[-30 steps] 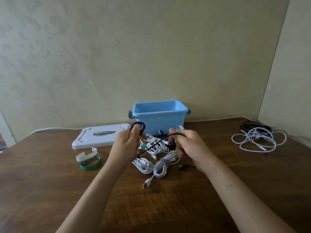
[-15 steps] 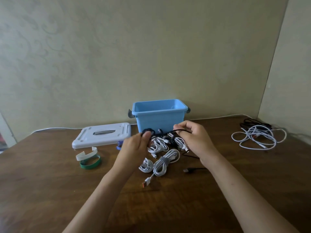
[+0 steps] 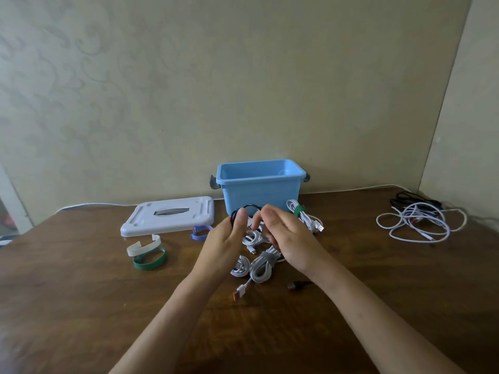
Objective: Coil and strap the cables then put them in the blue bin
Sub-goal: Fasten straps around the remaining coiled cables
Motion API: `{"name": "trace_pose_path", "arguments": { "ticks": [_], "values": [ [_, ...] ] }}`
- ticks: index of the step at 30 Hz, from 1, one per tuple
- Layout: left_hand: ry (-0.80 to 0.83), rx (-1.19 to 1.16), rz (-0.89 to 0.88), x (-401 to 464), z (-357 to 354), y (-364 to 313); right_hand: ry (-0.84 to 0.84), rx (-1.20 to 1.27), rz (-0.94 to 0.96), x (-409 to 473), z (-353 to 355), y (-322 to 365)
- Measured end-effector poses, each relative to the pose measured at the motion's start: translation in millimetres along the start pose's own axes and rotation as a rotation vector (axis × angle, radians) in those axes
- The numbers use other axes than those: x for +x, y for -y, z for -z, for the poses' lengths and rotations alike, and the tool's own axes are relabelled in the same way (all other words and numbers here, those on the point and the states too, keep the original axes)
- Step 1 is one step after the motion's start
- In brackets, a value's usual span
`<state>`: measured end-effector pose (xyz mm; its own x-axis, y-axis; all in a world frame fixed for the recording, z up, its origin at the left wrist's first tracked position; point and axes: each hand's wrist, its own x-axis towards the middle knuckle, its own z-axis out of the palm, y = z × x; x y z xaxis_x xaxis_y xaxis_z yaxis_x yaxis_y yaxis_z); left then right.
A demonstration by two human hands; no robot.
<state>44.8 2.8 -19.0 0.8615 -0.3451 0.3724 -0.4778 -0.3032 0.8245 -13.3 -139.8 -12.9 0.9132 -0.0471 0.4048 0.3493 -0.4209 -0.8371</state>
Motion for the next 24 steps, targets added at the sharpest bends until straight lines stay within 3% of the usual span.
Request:
{"name": "trace_pose_path", "arguments": {
  "ticks": [7,12,18,24],
  "values": [
    [0.094,-0.247,0.027,-11.3,-1.1,-14.4,0.057,-0.094,0.008,-1.1,-10.8,-5.4],
    [0.007,-0.287,0.090,-2.7,-1.1,-5.3,0.119,-0.231,-0.011,-2.0,-12.9,-6.0],
    [-0.218,-0.317,0.089,13.8,16.2,11.2,0.155,-0.350,-0.033,-2.2,-8.5,-7.0],
    [-0.159,-0.469,0.038,11.9,12.5,0.2,0.236,-0.434,0.005,-3.5,-39.7,-9.7]
  ]
}}
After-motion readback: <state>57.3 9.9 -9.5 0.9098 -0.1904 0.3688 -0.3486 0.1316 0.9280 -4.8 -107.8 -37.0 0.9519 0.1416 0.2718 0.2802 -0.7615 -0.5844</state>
